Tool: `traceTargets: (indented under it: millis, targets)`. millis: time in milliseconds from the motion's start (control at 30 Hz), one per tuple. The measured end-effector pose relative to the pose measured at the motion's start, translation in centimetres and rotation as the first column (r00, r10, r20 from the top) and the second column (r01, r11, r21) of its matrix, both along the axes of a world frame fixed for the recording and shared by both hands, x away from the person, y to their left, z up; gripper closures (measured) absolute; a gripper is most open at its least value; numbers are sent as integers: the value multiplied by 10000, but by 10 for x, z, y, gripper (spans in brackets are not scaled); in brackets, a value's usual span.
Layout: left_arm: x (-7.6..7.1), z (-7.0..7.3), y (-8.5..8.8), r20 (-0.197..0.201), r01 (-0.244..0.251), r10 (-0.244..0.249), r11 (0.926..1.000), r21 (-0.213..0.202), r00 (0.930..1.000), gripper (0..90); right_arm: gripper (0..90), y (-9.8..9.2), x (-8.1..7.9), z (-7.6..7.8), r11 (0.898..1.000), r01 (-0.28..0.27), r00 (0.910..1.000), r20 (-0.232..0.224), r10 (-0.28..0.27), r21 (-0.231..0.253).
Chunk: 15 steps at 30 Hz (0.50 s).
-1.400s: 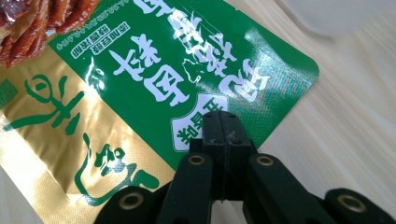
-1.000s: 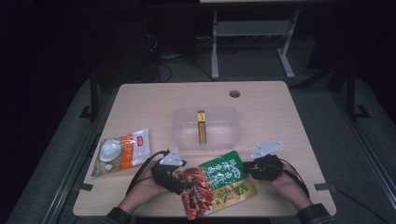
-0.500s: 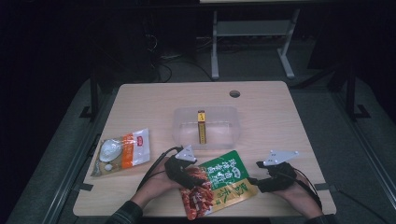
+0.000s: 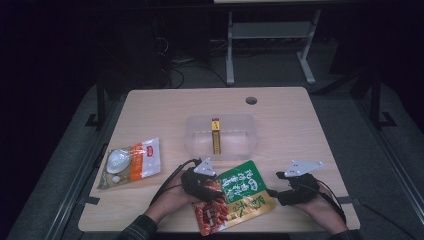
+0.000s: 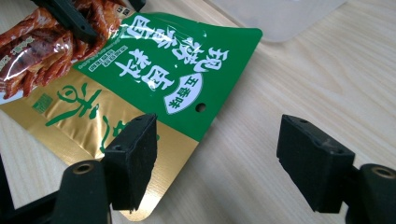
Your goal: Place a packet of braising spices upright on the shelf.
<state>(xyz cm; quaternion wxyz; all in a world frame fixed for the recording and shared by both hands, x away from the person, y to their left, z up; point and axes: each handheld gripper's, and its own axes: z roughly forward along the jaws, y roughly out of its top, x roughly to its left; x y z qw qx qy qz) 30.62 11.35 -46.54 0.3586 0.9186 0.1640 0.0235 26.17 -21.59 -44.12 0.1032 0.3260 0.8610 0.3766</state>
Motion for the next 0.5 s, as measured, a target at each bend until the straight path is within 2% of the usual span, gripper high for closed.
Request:
traceTargets:
  millis: [167, 267, 333, 433, 500]
  targets:
    - [-5, 2, -3, 213, 131, -133, 9999, 74, 9997, 544, 287, -2, 2, 1, 10000, 46, 9998, 167, -47, 56]
    - [-8, 4, -6, 390, 231, -248, 9988, 436, 9989, 652, 287, -2, 1, 2, 9999, 70, 9998, 184, -72, 103]
    - [-8, 4, -7, 361, 168, -183, 9990, 423, 9992, 722, 287, -1, 1, 2, 9999, 78, 9998, 167, -79, 99]
    - [-8, 4, -7, 296, 48, -57, 9994, 333, 9995, 810, 287, -1, 2, 2, 9999, 93, 9999, 126, -95, 125]
    - [-9, 4, -8, 298, -10, -1, 9993, 384, 9996, 834, 287, -2, 2, 2, 9998, 91, 9999, 138, -93, 162]
